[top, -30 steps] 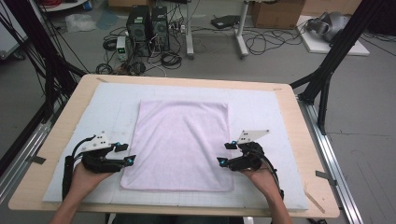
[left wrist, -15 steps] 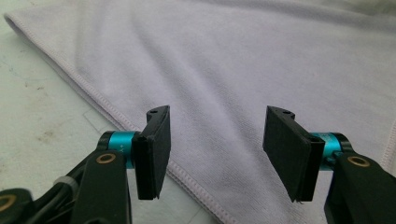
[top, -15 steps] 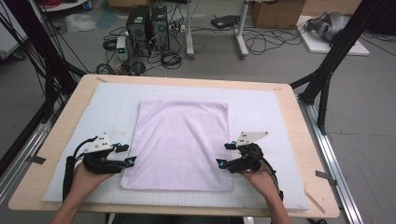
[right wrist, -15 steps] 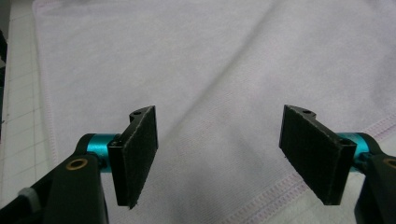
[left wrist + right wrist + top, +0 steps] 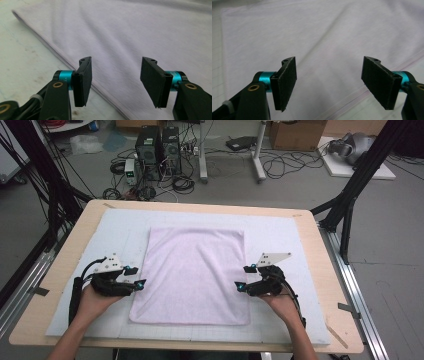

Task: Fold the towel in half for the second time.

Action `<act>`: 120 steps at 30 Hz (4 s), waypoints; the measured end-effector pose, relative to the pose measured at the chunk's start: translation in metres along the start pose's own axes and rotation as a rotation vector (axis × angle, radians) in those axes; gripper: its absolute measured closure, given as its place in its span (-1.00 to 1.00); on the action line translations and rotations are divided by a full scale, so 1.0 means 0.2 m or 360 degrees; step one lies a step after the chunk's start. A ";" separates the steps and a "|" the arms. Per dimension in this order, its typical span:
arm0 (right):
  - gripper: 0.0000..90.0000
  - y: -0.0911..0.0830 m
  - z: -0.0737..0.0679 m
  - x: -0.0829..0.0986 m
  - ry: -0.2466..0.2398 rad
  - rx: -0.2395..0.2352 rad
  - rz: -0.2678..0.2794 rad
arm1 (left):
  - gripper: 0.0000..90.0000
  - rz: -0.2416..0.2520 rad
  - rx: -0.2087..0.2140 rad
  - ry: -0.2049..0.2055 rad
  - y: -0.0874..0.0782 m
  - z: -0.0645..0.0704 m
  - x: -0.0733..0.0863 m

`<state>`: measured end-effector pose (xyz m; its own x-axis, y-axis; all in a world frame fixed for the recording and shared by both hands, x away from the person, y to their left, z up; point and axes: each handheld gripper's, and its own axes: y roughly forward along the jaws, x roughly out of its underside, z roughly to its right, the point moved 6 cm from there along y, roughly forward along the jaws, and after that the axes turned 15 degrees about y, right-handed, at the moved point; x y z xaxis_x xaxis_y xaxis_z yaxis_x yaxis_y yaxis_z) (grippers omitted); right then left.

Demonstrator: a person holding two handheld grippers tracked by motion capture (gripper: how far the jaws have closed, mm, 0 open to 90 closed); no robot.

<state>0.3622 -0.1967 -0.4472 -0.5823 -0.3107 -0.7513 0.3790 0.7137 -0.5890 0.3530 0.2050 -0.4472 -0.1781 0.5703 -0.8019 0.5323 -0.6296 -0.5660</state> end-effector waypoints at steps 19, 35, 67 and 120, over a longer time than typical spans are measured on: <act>-0.15 0.08 0.30 -0.48 -0.0020 0.0171 -0.0017 | 0.15 -0.0080 -0.0054 -0.0058 0.19 -0.47 -0.24; -0.06 0.25 0.56 -0.33 0.0174 0.0346 -0.0106 | 0.34 -0.0187 -0.0100 -0.0216 0.42 -0.54 -0.05; 0.02 0.28 0.62 -0.28 0.0199 0.0424 -0.0033 | 0.04 -0.0310 -0.0201 -0.0278 0.48 -0.57 0.01; -0.15 0.38 0.59 -0.28 0.0256 0.0416 -0.0151 | 0.30 -0.0213 -0.0179 -0.0306 0.46 -0.54 0.02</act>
<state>0.5093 -0.1994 -0.4846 -0.7222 -0.2498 -0.6450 0.4775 0.4945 -0.7263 0.4902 0.2063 -0.4827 -0.4015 0.5270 -0.7490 0.5803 -0.4863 -0.6532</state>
